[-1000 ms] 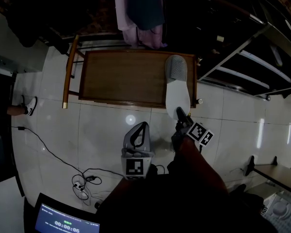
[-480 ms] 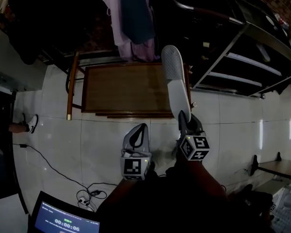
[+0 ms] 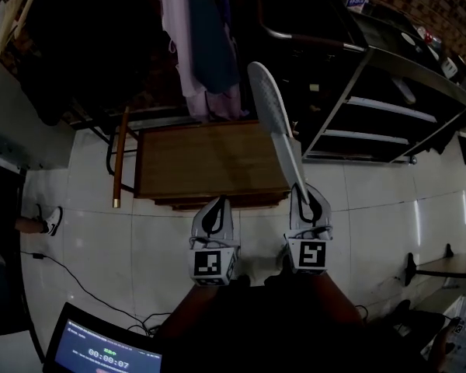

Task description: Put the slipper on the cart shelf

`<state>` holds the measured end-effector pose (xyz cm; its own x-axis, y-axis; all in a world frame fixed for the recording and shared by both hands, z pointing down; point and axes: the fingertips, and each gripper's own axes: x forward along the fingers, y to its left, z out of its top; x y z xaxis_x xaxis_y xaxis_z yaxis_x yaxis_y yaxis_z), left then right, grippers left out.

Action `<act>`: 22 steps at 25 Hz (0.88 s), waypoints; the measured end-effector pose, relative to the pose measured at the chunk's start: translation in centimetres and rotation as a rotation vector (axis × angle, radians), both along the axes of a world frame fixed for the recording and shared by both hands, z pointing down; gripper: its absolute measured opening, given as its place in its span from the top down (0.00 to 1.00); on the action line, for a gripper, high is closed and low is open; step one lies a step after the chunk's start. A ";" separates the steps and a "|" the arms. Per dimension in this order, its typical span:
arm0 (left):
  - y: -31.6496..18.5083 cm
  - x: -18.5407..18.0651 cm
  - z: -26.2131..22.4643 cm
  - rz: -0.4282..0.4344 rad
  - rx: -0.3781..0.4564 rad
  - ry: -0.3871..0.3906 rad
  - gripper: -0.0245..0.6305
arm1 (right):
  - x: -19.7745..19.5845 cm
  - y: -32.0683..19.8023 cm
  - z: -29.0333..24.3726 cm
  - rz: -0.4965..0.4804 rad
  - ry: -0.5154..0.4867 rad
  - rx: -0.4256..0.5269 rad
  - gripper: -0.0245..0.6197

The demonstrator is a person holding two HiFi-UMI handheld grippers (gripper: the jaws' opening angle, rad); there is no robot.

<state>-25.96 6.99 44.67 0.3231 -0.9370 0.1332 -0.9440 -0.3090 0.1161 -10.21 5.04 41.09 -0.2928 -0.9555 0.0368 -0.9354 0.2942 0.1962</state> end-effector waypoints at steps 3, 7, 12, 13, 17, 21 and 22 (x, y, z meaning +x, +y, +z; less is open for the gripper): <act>-0.5 -1.2 -1.1 -0.035 0.044 0.005 0.94 | -0.3 0.3 -1.2 -0.002 0.016 0.062 0.90; -1.0 -1.4 -2.0 -0.012 0.075 -0.034 0.94 | -0.6 0.4 -2.4 -0.002 0.022 0.103 0.90; -0.4 -0.9 -3.8 0.018 0.100 -0.016 0.94 | -1.0 1.1 -3.5 -0.008 0.037 0.110 0.90; -0.4 -0.8 -3.8 0.023 0.103 -0.023 0.94 | -1.0 1.1 -3.5 -0.006 0.024 0.107 0.90; -0.6 -0.9 -3.3 0.022 0.086 -0.052 0.94 | -1.0 1.0 -3.6 -0.007 -0.007 0.105 0.90; -1.1 -0.7 -3.3 0.017 0.090 -0.047 0.94 | -0.8 0.6 -3.3 -0.011 0.009 0.101 0.90; -1.1 -0.6 -3.3 0.019 0.093 -0.045 0.94 | -0.8 0.6 -3.3 -0.012 0.022 0.105 0.90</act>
<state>-26.59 5.86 41.35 0.3367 -0.9397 0.0604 -0.9414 -0.3345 0.0434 -10.98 5.63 37.81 -0.3040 -0.9510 -0.0563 -0.9272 0.2817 0.2470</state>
